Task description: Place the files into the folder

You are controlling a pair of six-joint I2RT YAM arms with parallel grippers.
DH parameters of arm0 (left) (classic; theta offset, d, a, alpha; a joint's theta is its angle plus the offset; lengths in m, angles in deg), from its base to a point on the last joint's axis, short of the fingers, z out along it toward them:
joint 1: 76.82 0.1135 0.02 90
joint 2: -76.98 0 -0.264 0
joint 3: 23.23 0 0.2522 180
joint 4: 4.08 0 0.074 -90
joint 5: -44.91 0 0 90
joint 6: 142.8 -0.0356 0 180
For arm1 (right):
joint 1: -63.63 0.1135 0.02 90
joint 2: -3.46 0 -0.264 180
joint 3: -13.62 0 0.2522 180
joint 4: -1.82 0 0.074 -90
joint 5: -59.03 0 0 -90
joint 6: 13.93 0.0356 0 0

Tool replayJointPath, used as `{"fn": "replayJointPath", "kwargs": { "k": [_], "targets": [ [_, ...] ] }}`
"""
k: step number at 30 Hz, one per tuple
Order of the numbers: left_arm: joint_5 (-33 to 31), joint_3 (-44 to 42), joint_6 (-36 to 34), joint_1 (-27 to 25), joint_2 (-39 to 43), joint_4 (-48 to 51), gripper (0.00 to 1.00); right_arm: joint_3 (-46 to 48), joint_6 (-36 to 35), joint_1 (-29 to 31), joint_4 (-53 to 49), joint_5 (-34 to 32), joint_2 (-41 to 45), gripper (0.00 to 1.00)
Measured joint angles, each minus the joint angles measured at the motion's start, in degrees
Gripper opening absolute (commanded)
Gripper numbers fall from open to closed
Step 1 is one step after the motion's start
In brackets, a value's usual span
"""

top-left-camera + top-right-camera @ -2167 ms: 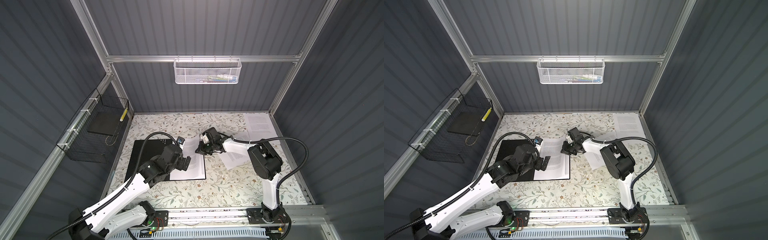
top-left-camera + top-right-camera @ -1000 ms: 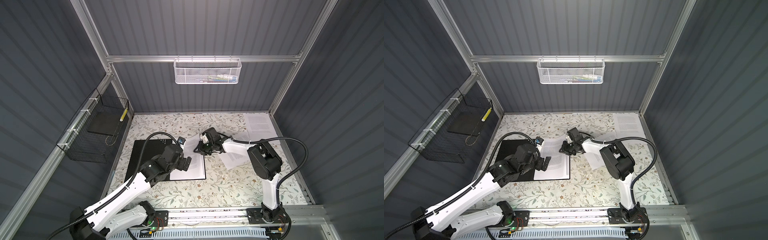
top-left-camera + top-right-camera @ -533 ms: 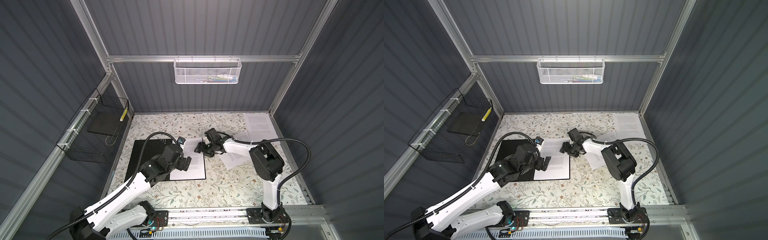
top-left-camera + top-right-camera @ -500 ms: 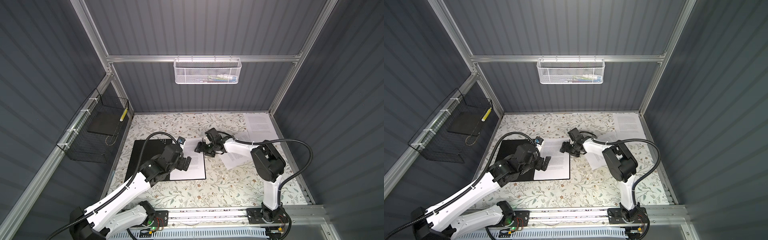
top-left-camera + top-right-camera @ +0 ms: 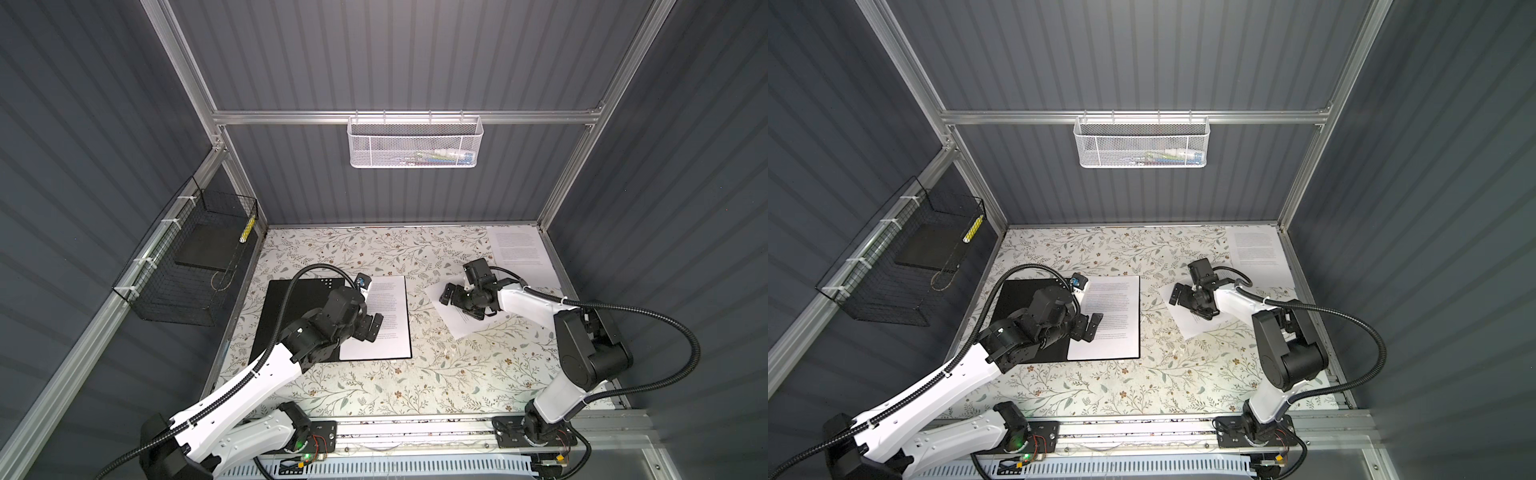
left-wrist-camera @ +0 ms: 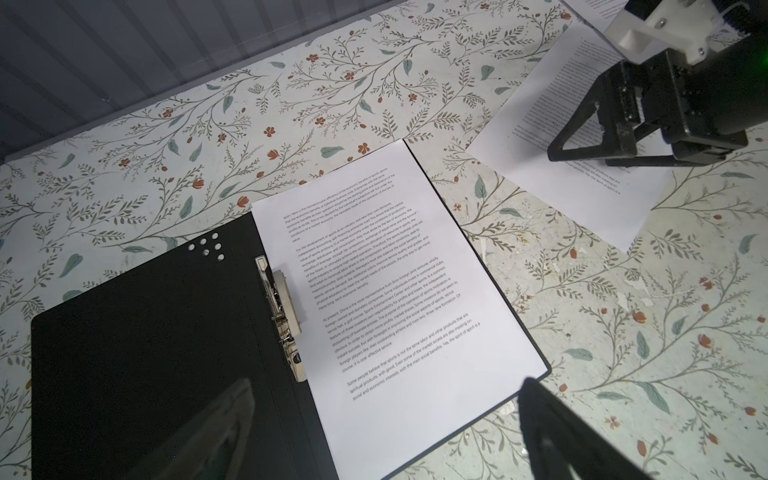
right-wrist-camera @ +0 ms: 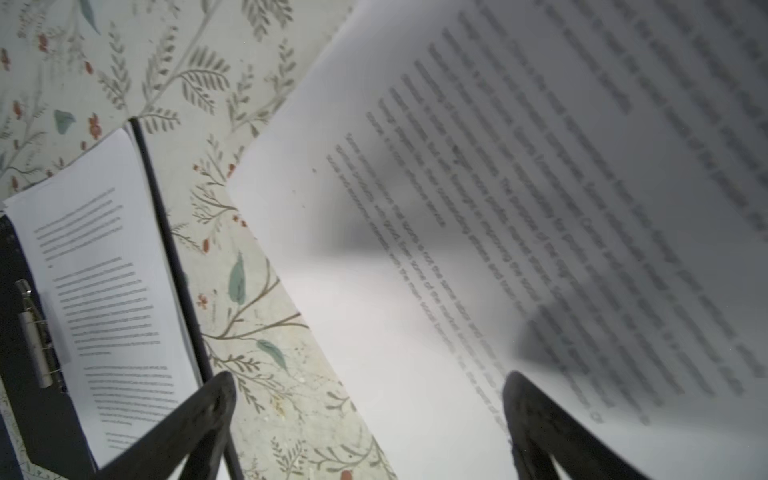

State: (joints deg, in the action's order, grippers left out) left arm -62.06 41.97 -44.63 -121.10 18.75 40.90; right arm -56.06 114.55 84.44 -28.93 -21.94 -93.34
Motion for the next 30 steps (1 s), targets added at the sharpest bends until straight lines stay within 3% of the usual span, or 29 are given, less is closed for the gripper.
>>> {"fn": "replayJointPath", "kwargs": {
  "k": [8, 13, 24, 27, 30],
  "targets": [
    [3.61, 1.44, 0.31, 0.13, -3.34, -0.44, 1.00, 0.11, -0.33, 0.33, 2.14, 3.06, -2.16, 0.99],
    [6.56, 5.38, 3.58, 0.13, -7.30, -0.76, 1.00, 4.76, 0.07, 0.55, 5.46, 4.96, 0.98, 0.99],
    [14.25, 9.84, 11.61, -3.48, -19.63, -7.58, 1.00, 26.18, 6.56, 3.30, 6.38, 12.39, 23.61, 0.99],
    [14.91, 12.61, 11.85, -6.21, -23.10, -8.74, 1.00, 28.24, 7.15, 3.23, 2.36, 12.61, 29.94, 0.99],
    [15.96, 14.45, 12.28, -8.57, -26.27, -11.17, 1.00, 26.10, 5.49, -0.52, -2.01, 11.47, 35.93, 0.99]
  ]
}}
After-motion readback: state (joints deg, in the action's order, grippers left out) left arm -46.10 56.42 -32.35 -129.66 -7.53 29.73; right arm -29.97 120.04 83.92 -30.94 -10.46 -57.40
